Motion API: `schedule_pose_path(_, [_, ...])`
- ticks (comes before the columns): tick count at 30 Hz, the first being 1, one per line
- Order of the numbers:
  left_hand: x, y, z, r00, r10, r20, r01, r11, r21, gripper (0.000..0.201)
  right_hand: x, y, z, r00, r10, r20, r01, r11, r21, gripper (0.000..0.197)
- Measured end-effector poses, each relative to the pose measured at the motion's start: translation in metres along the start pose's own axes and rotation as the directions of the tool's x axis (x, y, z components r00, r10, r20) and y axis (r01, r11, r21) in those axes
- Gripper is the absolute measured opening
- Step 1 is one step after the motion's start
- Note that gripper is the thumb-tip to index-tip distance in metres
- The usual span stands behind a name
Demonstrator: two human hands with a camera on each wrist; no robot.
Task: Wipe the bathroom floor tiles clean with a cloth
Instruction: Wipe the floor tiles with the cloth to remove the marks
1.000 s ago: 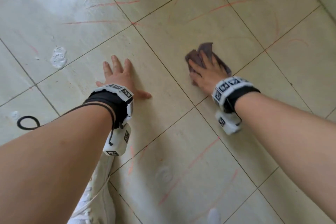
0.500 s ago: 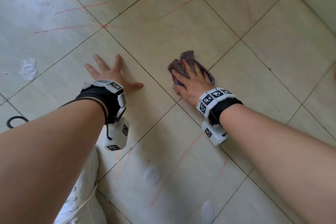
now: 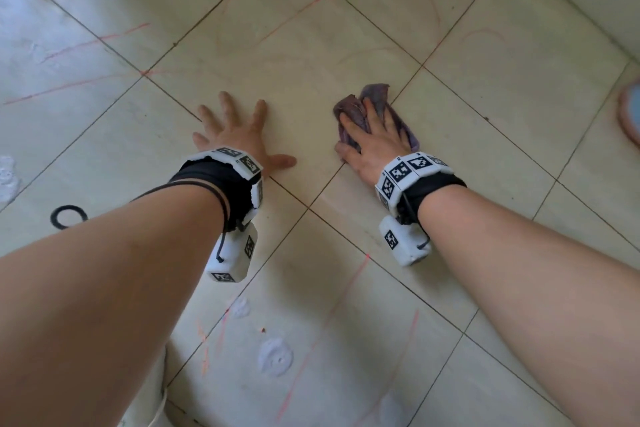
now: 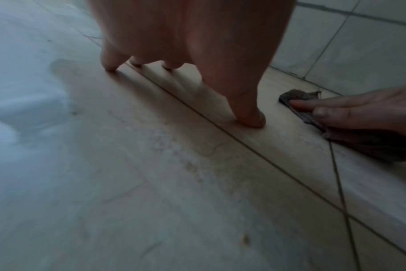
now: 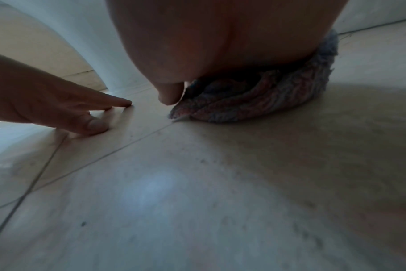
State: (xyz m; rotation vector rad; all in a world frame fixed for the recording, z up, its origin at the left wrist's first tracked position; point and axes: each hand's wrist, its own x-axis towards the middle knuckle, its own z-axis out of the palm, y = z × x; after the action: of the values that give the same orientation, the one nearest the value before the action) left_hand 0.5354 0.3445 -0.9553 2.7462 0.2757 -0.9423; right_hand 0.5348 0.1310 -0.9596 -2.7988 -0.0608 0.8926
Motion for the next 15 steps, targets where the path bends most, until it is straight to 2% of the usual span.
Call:
schedule_pose_path(10, [0.037, 0.060, -0.009, 0.992, 0.126, 0.005, -0.126, 0.983, 0.132, 0.116, 0.023, 0.016, -0.024, 0.986, 0.164, -0.040, -0.159, 0.982, 0.105, 0.059])
schedule_pose_path(15, [0.052, 0.090, -0.017, 0.995, 0.090, 0.036, -0.093, 0.989, 0.111, 0.120, 0.041, 0.014, -0.036, 0.973, 0.230, -0.028, -0.225, 0.967, 0.121, 0.058])
